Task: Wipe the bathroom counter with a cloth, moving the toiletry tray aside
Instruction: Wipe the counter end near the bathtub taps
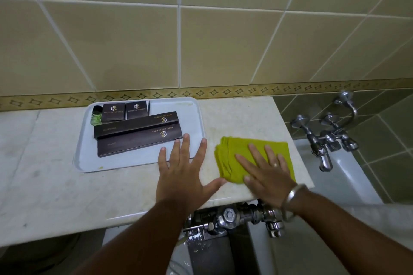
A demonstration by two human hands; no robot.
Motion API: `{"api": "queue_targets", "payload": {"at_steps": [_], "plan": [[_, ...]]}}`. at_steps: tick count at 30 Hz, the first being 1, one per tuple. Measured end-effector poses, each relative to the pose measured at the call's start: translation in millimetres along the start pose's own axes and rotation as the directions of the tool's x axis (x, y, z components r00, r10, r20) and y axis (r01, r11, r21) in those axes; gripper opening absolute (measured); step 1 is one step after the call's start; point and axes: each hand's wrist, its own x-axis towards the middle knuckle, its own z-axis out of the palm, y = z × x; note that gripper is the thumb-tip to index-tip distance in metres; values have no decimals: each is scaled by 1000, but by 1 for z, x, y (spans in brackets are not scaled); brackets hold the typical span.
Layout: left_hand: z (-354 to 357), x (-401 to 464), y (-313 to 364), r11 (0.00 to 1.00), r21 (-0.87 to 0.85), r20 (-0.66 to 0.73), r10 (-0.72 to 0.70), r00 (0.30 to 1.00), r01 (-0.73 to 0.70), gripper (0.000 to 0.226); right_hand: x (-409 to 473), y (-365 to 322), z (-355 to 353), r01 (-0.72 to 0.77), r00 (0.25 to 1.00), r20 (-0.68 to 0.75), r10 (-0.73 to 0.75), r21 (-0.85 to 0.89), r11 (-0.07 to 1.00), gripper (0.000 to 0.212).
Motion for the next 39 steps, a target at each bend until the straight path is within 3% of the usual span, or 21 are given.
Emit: {"api": "queue_targets", "payload": {"at_steps": [4, 7, 10, 14, 17, 21, 24, 30, 36, 39], "plan": [[1, 0, 0, 1000, -12, 5, -13, 1000, 13, 98, 88, 20, -34, -204, 979, -2, 205, 67, 977, 54], [1, 1, -1, 999, -23, 3, -25, 1000, 25, 97, 124, 23, -48, -270, 963, 11, 270, 69, 960, 56], [0, 0, 0, 999, -31, 7, -18, 1000, 19, 97, 92, 13, -32, -209, 977, -13, 211, 78, 975, 57], [-2, 1, 0, 1000, -19, 18, -13, 1000, 13, 97, -14, 9, 10, -99, 992, -73, 104, 79, 992, 56], [-1, 1, 0, 1000, -17, 14, -7, 1000, 7, 97, -43, 10, 10, -170, 983, -53, 176, 105, 980, 57], [0, 1, 0, 1000, -23, 1, -6, 1000, 6, 96, 28, -11, -12, -379, 912, -94, 398, 171, 909, 66], [2, 2, 0, 1000, -28, -6, -9, 1000, 9, 96, 103, -9, -41, -423, 894, -68, 443, 194, 885, 71], [2, 2, -2, 1000, -16, -10, -14, 1000, 14, 96, 150, -5, -60, -428, 903, 38, 427, 164, 889, 73], [3, 1, -2, 999, -50, -46, 4, 999, -7, 101, 25, -35, -3, -231, 968, -78, 240, 117, 966, 67], [2, 1, -2, 998, -61, -42, 30, 999, -33, 96, -19, -45, 14, -225, 969, -76, 233, 97, 969, 65]]}}
